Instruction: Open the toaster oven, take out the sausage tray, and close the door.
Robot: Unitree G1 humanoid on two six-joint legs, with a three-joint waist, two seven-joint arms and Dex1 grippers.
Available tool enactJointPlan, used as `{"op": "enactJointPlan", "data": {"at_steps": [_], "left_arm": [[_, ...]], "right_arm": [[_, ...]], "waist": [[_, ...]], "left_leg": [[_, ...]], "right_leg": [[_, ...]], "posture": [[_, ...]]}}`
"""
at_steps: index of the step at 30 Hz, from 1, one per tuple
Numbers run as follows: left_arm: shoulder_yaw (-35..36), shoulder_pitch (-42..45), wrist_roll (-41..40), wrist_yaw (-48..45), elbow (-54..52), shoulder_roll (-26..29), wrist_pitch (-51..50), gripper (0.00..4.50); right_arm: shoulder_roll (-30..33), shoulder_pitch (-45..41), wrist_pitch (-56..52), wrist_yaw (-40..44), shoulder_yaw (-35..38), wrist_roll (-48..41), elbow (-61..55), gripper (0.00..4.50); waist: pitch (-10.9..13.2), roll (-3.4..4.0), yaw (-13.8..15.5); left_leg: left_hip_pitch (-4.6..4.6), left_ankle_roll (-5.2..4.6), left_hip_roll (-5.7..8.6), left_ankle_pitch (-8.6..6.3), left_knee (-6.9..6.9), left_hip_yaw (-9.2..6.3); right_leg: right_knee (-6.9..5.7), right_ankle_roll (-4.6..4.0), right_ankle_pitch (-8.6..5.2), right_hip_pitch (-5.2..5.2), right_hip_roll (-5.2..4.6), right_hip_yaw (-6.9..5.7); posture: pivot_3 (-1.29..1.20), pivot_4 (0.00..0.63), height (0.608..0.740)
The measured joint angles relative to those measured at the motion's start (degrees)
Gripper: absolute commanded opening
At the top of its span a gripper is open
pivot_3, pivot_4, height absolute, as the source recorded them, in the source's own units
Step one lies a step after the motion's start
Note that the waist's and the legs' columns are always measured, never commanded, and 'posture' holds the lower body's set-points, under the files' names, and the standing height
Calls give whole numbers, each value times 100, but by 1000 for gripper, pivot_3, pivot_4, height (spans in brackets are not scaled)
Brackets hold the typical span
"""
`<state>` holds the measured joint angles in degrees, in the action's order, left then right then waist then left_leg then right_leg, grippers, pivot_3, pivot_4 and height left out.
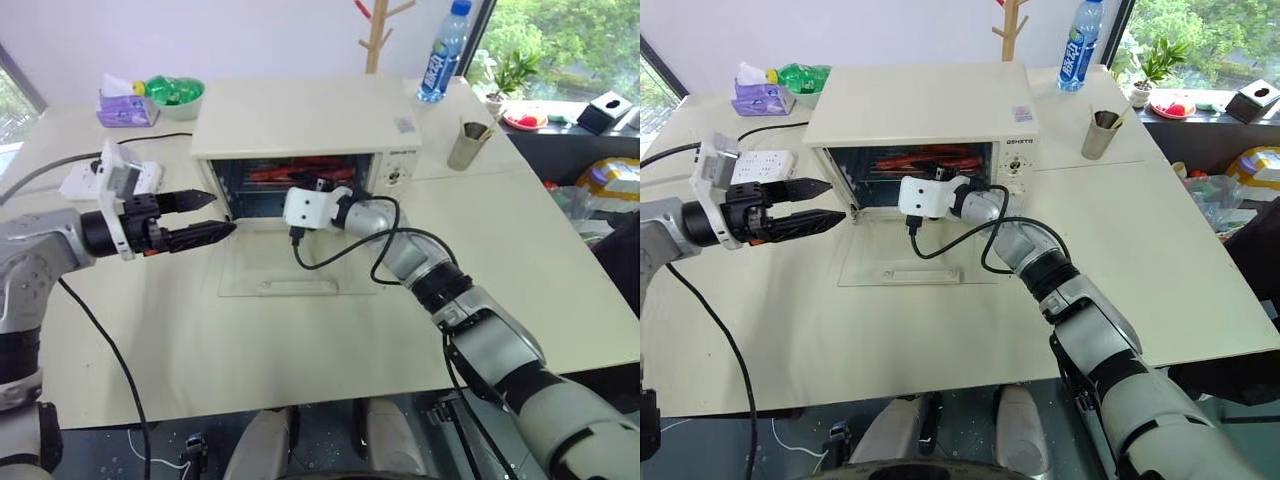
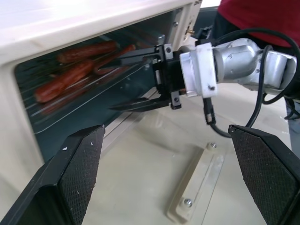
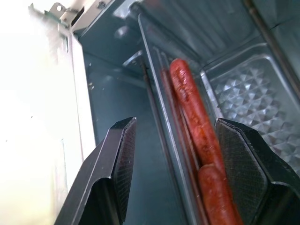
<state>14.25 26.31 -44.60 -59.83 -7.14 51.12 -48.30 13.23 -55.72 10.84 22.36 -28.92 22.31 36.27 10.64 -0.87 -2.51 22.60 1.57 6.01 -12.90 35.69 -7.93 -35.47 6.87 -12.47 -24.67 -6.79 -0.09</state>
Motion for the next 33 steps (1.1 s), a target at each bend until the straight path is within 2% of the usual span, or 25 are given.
{"op": "enactJointPlan", "data": {"at_steps": [11,22,25,27,28,29,33], "left_arm": [[-361,341,113,-229,450,-3,32,4500],[-802,764,593,-603,1199,-149,281,4500],[-910,867,718,-707,1389,-187,371,4500],[-986,1034,828,-777,1592,-226,423,4500],[-1030,1100,875,-803,1630,-236,456,4500],[-1062,1149,913,-849,1664,-242,496,4500],[-1090,1193,1014,-926,1796,-283,554,4500]], "right_arm": [[-281,-647,593,-490,4,406,1465,2722],[-492,-744,938,-668,-9,697,1977,2722],[-552,-795,979,-766,-12,799,2260,1972],[-595,-1006,1024,-880,-14,860,2500,1042],[-614,-1095,1035,-924,-13,891,2601,396],[-628,-1159,1084,-985,-29,965,2683,63],[-706,-1310,1170,-1135,-125,1140,2925,63]], "waist": [[0,0,-24],[0,0,-52],[0,0,-78],[-1,-1,-93],[-1,-2,-103],[-1,-2,-116],[-6,-10,-153]], "left_leg": [[-14,20,0,13,-43,0],[-13,22,0,14,-44,1],[-14,24,2,16,-44,1],[-14,27,4,18,-44,-1],[-16,28,2,18,-44,-1],[-16,28,2,18,-44,-1],[-20,29,3,18,-44,-1]], "right_leg": [[-2,-5,1,-13,5,8],[-4,-5,1,-14,8,10],[-7,-5,1,-15,8,10],[-11,-6,1,-16,8,10],[-13,-6,2,-15,8,10],[-13,-6,2,-15,8,10],[-31,-12,-2,-20,12,11]], "posture": [[0,150,739],[0,150,739],[0,150,739],[0,150,739],[0,150,739],[0,150,739],[0,150,739]]}}
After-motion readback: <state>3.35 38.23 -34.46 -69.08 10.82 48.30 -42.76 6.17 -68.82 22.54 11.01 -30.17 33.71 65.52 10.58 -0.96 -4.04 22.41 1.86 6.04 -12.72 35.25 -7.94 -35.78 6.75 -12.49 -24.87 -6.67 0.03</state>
